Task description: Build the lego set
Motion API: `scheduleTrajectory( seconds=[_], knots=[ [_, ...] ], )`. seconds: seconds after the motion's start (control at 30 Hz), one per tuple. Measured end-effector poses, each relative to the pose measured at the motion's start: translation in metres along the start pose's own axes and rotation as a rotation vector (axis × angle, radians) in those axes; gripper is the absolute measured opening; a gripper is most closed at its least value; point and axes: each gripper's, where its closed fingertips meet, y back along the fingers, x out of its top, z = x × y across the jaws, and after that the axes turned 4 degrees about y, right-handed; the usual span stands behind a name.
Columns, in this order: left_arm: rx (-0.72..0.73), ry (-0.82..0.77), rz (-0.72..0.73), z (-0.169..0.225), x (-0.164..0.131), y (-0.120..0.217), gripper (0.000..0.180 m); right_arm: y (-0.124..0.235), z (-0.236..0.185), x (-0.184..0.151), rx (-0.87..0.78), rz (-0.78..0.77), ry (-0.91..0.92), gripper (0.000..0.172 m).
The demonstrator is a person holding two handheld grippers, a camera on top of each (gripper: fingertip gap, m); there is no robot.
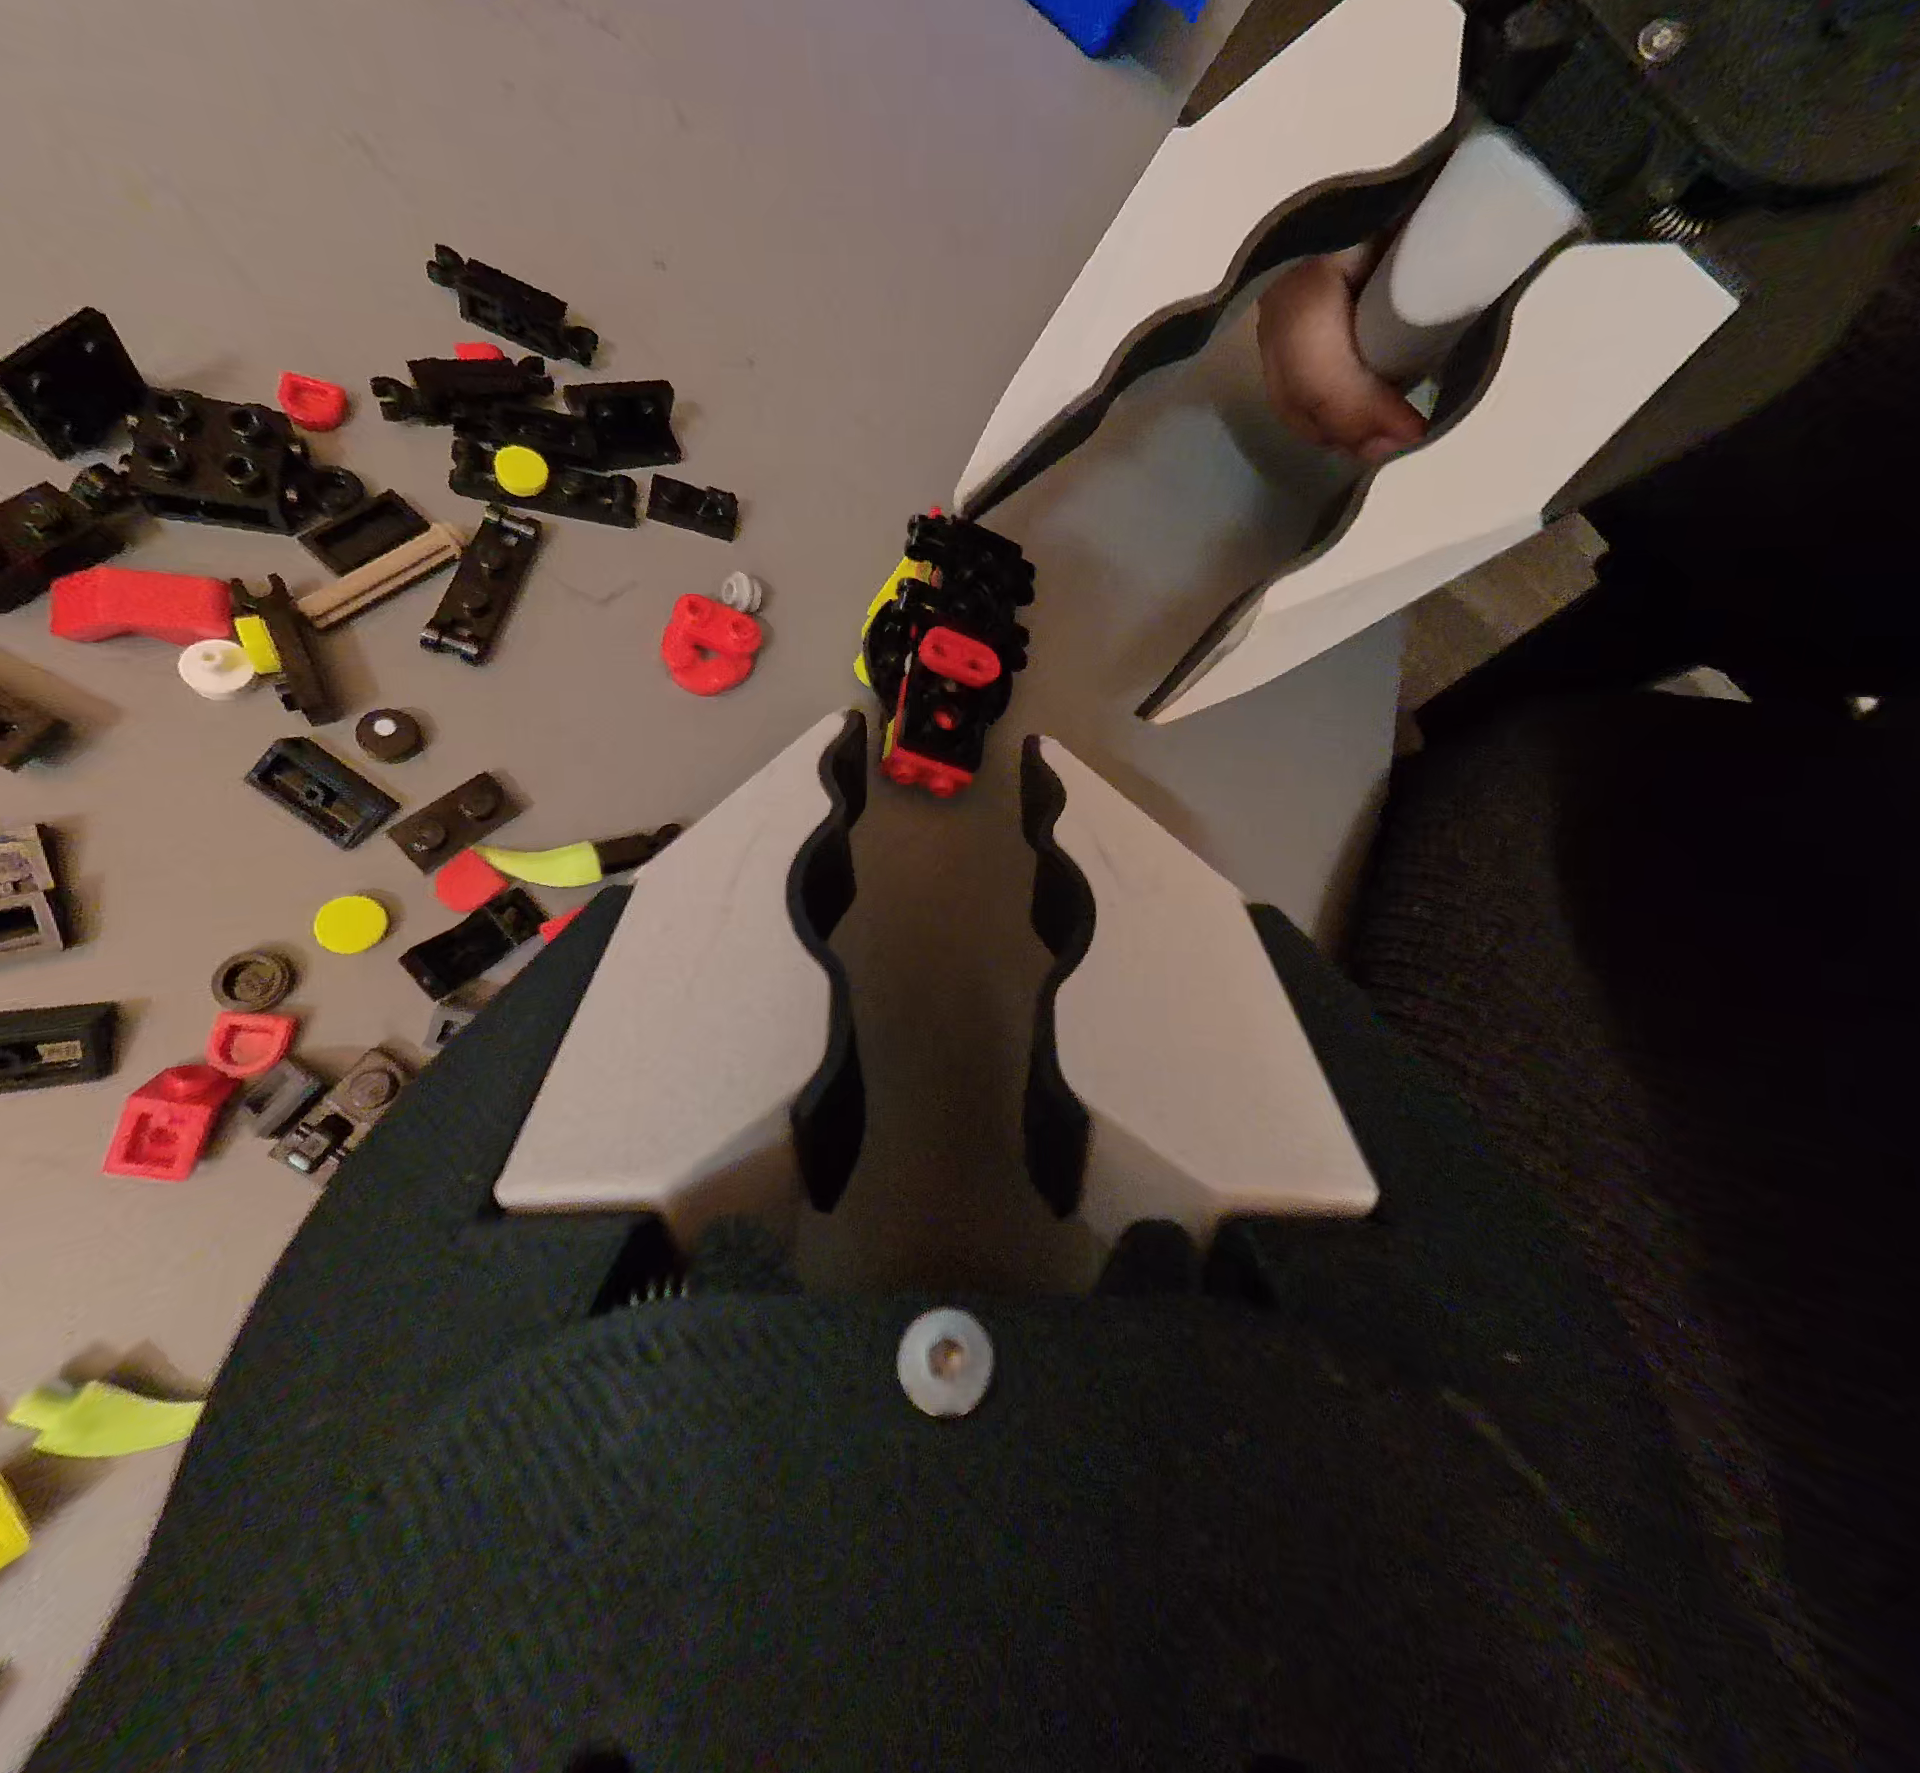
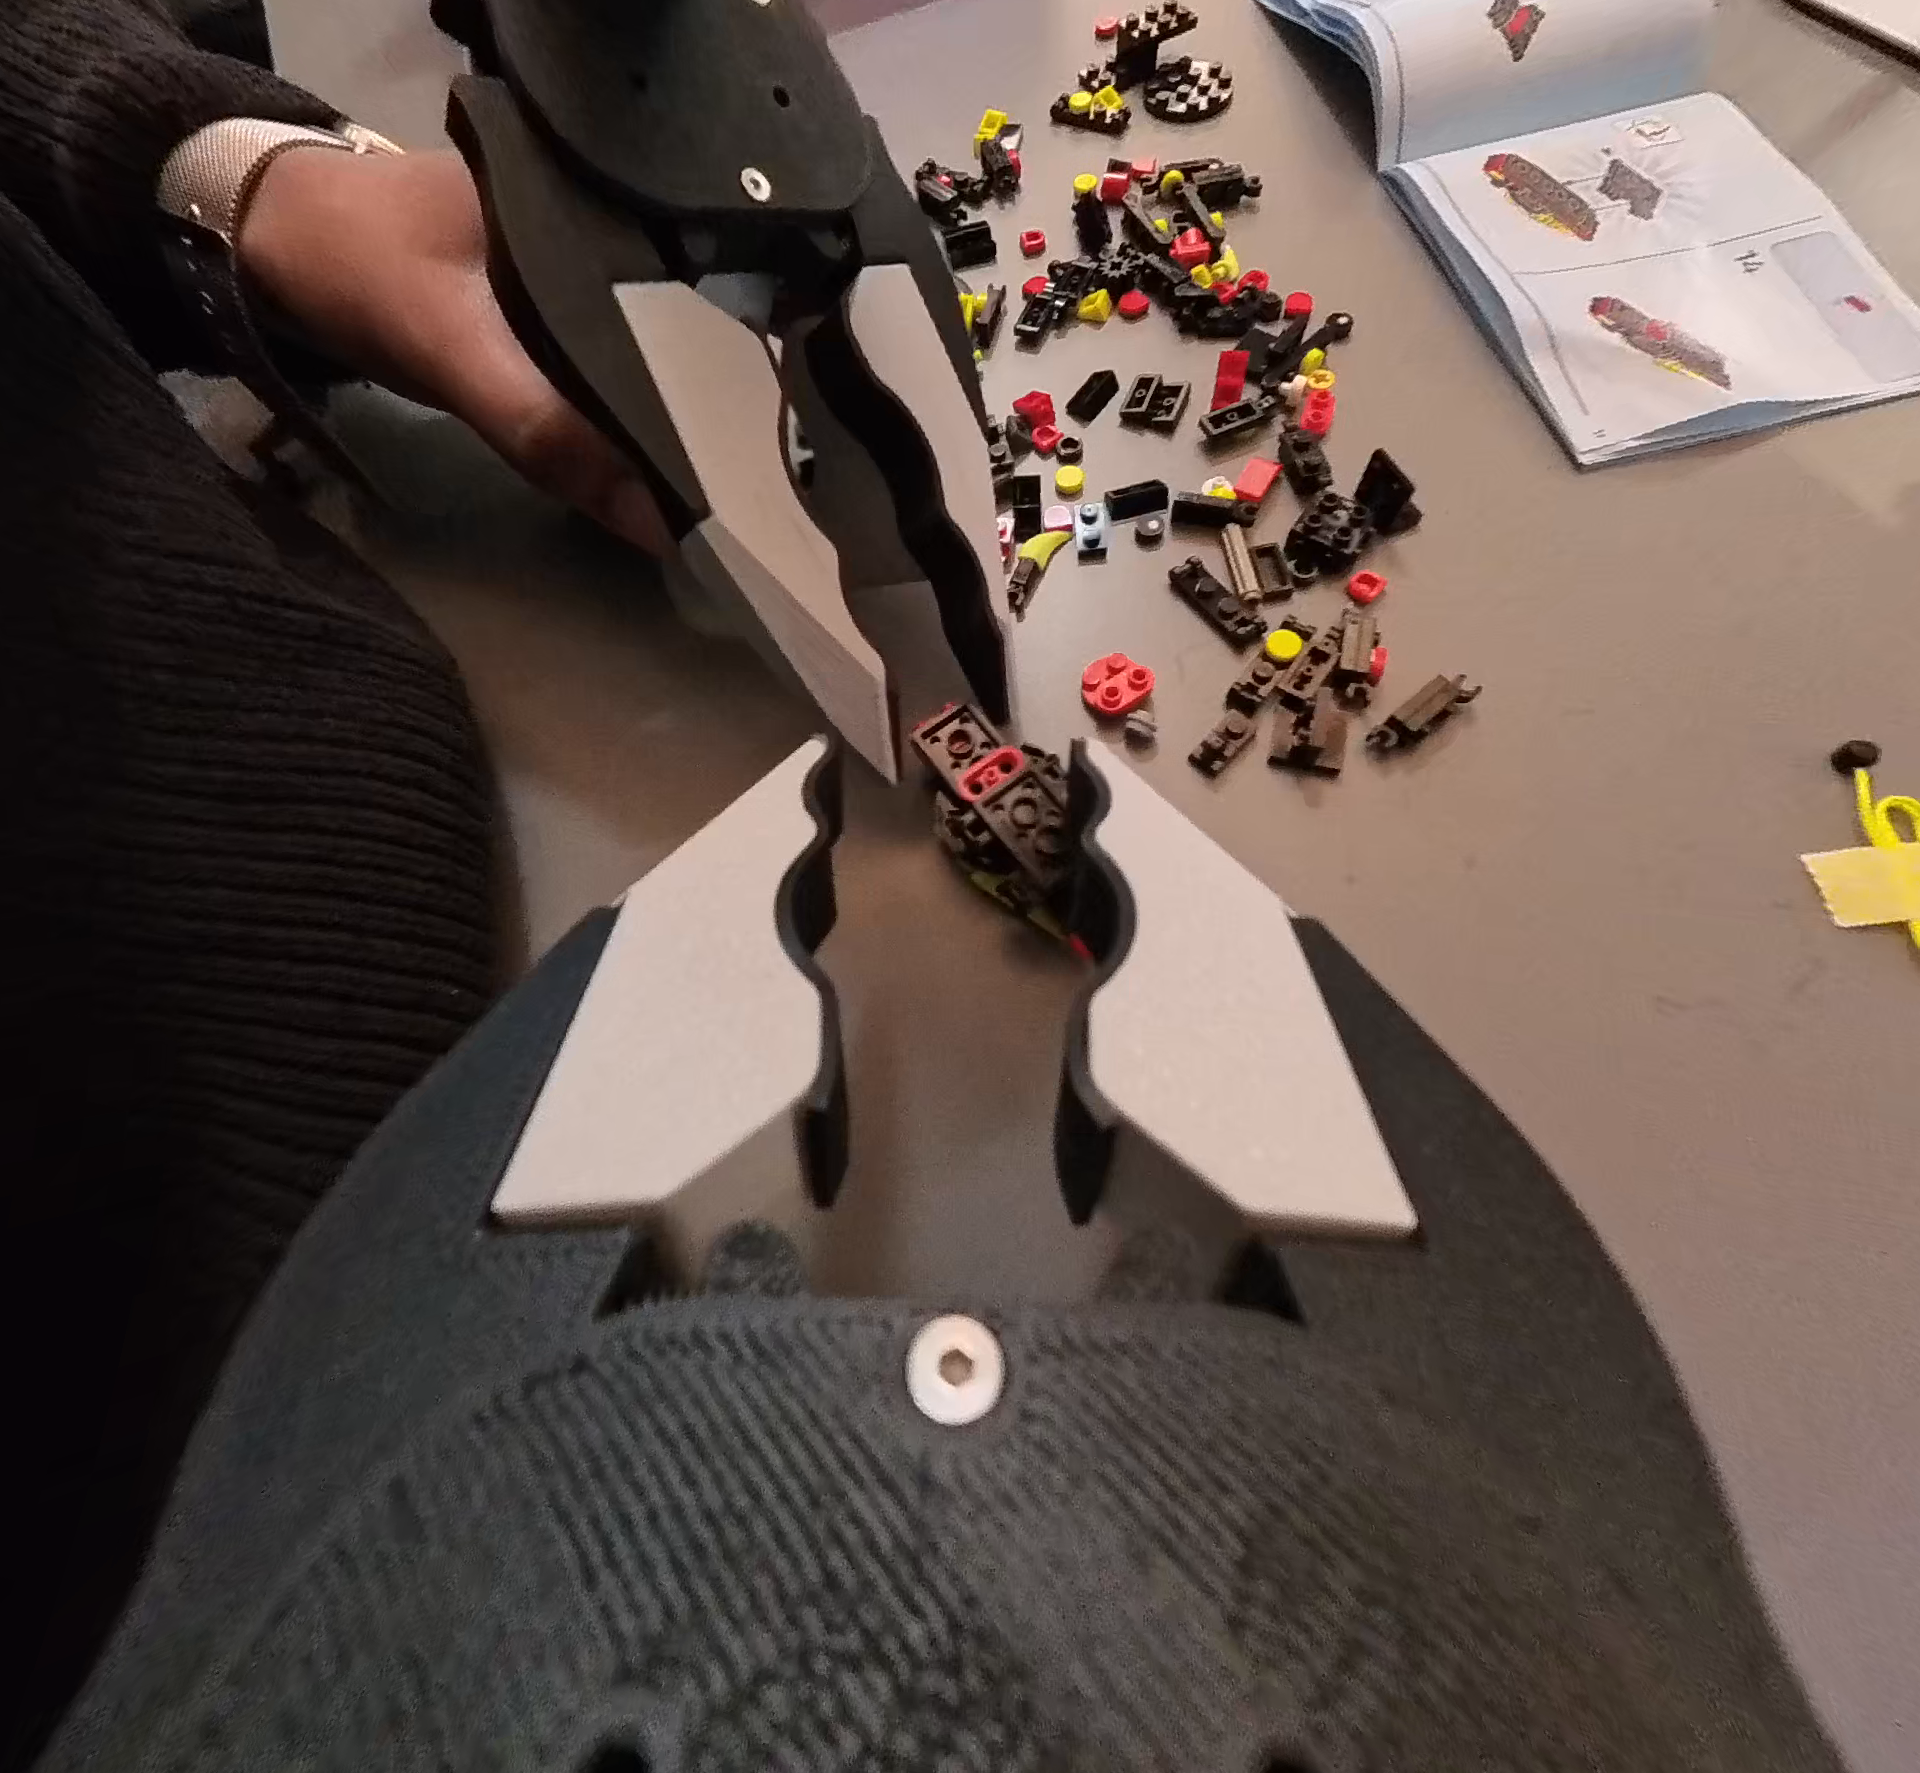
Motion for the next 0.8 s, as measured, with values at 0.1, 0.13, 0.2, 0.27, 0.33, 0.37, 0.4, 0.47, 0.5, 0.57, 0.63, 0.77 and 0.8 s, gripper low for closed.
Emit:
scheduleTrajectory(
  seconds=[0.1, 0.13, 0.2, 0.27, 0.33, 0.37, 0.4, 0.47, 0.5, 0.57, 0.63, 0.77, 0.8],
  knots=[
    [-0.019, 0.021, 0.006, 0.000, 0.001, 0.002, 0.029, 0.000, 0.004, 0.001, 0.005, 0.017, -0.032, 0.041],
    [-0.026, 0.031, 0.008, -0.001, 0.001, 0.002, 0.029, 0.000, 0.006, 0.001, 0.005, 0.022, -0.041, 0.041],
    [-0.040, 0.050, 0.005, -0.002, 0.000, 0.003, 0.030, -0.001, 0.009, 0.002, 0.006, 0.033, -0.058, 0.040],
    [-0.053, 0.070, 0.005, -0.003, 0.000, 0.003, 0.031, -0.001, 0.012, 0.004, 0.005, 0.046, -0.071, 0.040],
    [-0.068, 0.086, 0.009, -0.003, 0.001, 0.004, 0.031, -0.002, 0.015, 0.005, 0.005, 0.059, -0.084, 0.040],
    [-0.073, 0.091, 0.010, -0.003, 0.001, 0.004, 0.031, -0.002, 0.016, 0.006, 0.006, 0.064, -0.090, 0.040],
    [-0.075, 0.092, 0.010, -0.003, 0.001, 0.004, 0.031, -0.002, 0.017, 0.007, 0.007, 0.070, -0.097, 0.040],
    [-0.074, 0.090, 0.008, -0.003, 0.001, 0.004, 0.031, -0.003, 0.018, 0.007, 0.011, 0.073, -0.111, 0.040],
    [-0.073, 0.089, 0.007, -0.002, 0.000, 0.004, 0.031, -0.003, 0.018, 0.006, 0.011, 0.071, -0.115, 0.040],
    [-0.070, 0.085, 0.006, -0.002, 0.000, 0.004, 0.031, -0.004, 0.018, 0.002, 0.024, 0.056, -0.122, 0.044],
    [-0.069, 0.083, 0.004, -0.002, 0.000, 0.004, 0.031, -0.004, 0.014, -0.003, 0.053, 0.028, -0.112, 0.052],
    [-0.063, 0.079, 0.002, -0.003, -0.001, 0.004, 0.030, -0.002, 0.015, -0.013, 0.031, -0.027, -0.044, 0.052],
    [-0.060, 0.077, 0.001, -0.003, -0.001, 0.004, 0.030, -0.002, 0.015, -0.014, 0.034, -0.031, -0.046, 0.052]
  ],
)
